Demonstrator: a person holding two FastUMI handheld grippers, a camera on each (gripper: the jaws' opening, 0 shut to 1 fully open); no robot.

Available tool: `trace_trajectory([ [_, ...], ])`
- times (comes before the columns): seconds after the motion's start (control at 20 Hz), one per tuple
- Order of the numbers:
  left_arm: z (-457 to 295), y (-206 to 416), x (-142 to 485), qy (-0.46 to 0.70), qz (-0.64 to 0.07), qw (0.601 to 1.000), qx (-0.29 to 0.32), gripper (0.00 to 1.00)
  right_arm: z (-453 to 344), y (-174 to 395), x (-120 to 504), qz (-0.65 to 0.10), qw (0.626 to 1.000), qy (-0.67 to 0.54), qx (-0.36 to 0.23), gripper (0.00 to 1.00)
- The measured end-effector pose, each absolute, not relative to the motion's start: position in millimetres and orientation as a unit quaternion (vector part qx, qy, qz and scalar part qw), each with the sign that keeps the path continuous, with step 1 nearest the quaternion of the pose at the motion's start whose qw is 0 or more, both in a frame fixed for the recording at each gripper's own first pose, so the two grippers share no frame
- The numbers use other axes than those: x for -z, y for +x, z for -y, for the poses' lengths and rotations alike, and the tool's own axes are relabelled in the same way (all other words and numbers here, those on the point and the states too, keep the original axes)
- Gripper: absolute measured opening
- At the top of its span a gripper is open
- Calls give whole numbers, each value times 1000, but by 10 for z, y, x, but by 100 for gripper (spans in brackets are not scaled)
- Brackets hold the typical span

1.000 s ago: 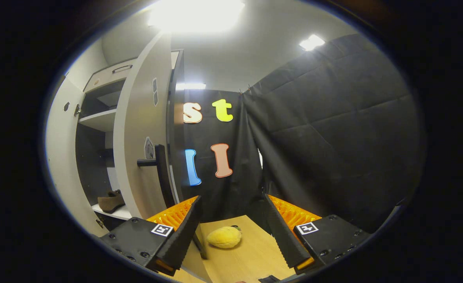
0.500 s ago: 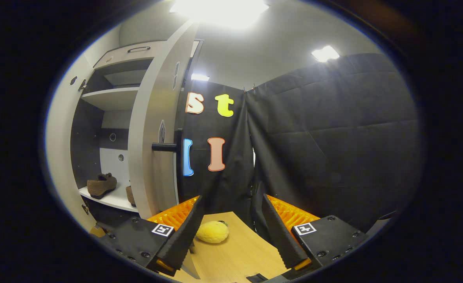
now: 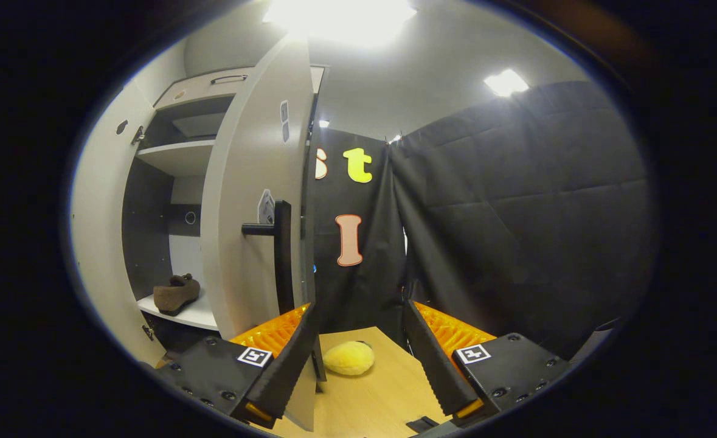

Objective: Grab one shoe with the right hand and put it into the shoe cabinet, grab the other shoe with the left hand and put it into the shoe cabinet; then close the right door with the right hand and the left door with the left hand.

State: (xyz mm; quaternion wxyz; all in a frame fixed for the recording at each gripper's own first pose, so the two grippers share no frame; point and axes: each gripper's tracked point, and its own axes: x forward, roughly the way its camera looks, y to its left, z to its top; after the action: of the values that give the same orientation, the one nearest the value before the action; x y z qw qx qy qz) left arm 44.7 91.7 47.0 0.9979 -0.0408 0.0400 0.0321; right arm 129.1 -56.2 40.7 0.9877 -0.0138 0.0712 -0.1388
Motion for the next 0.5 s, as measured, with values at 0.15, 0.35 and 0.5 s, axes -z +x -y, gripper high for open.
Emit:
trace_trajectory([
  [0.15,-927,546,-423,-45,-42,998,-24,90,419,1305,-398,-71,989,-6,133,94],
  [0.35,-958,641,-391,-46,-44,998,-15,93,128,1352,-393,-69,992,-5,107,94],
  [0.5,-988,692,-387,-48,-45,998,-12,90,-62,1437,-377,-68,994,7,90,94],
])
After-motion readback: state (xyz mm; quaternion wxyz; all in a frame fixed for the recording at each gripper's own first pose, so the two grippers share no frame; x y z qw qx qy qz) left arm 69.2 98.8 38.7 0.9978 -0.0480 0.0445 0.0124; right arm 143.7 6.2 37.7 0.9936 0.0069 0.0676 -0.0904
